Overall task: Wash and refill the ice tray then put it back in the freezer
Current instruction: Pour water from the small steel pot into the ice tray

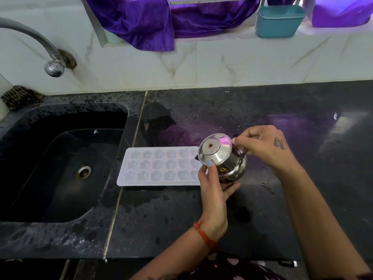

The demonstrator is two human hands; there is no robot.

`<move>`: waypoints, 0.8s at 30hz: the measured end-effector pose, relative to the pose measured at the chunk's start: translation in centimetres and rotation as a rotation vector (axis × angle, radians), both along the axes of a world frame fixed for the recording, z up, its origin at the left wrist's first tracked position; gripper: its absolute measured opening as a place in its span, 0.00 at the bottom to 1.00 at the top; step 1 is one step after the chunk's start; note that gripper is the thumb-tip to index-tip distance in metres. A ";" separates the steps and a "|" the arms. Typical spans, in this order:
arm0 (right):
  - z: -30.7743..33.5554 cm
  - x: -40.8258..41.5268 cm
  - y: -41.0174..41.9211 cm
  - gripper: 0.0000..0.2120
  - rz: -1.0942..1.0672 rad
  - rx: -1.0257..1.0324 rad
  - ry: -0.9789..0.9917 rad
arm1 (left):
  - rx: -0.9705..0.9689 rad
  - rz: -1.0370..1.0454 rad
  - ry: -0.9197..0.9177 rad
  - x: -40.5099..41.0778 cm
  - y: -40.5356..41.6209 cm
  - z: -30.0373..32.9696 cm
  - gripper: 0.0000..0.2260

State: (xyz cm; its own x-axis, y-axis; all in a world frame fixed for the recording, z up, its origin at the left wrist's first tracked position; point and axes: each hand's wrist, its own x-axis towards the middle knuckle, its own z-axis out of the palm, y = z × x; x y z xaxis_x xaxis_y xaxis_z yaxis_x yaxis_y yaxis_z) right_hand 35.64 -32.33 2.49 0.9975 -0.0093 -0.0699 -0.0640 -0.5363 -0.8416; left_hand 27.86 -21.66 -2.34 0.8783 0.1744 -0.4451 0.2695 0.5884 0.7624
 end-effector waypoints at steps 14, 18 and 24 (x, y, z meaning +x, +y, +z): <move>-0.8 2.7 6.2 0.10 -0.063 0.373 0.021 | 0.334 -0.004 -0.085 3.3 7.7 1.0 0.13; -0.9 3.7 8.5 0.08 -0.079 0.440 0.032 | 0.384 -0.010 -0.109 4.6 10.1 1.3 0.13; -1.4 5.7 11.9 0.06 -0.106 0.548 0.067 | 0.431 -0.014 -0.140 7.0 14.0 1.8 0.13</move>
State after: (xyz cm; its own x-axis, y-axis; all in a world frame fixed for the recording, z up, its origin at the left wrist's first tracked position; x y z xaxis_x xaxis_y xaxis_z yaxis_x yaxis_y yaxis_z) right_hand 41.35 -20.46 1.12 0.9863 -0.0540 -0.1561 -0.1568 -0.0092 -0.9876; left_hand 34.82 -7.62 -0.58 0.9284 0.3059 -0.2110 0.1518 0.2060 0.9667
